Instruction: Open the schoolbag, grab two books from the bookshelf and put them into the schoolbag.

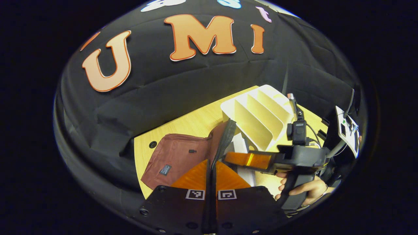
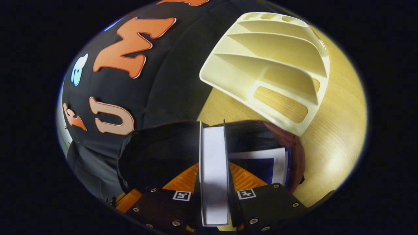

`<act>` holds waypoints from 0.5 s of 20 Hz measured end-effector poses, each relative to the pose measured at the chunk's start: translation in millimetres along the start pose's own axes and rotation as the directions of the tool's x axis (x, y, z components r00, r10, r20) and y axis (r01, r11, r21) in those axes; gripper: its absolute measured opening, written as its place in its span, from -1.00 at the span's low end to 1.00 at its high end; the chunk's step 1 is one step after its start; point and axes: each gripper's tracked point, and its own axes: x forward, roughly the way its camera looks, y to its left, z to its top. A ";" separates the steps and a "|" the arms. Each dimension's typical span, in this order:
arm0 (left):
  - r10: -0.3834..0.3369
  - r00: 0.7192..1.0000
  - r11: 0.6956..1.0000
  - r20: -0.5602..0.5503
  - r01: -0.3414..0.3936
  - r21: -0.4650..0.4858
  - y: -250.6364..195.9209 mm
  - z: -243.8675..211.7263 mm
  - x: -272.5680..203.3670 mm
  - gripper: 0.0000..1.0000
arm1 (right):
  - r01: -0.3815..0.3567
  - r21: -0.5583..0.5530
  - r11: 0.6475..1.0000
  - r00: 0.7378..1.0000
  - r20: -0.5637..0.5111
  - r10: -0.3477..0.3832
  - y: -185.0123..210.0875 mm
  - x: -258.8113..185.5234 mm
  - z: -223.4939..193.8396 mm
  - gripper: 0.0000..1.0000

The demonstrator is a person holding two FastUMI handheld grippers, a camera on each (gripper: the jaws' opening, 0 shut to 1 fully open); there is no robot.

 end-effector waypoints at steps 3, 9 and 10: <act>-0.011 1.000 0.999 -0.004 0.011 -0.032 1.4 -4.3 3.1 -0.99 | 0.078 -0.047 0.996 0.992 -0.092 -0.082 -24.6 -1.3 -21.0 0.02; -0.040 0.999 0.997 -0.002 0.039 -0.073 -5.0 -12.5 5.6 -0.99 | 0.162 -0.195 0.967 0.962 -0.185 -0.199 -65.2 -37.7 -24.9 0.95; -0.043 0.999 0.996 -0.004 0.042 -0.080 -5.9 -14.7 5.9 -0.99 | 0.154 -0.198 0.968 0.963 -0.190 -0.192 -68.2 -46.3 -21.6 0.95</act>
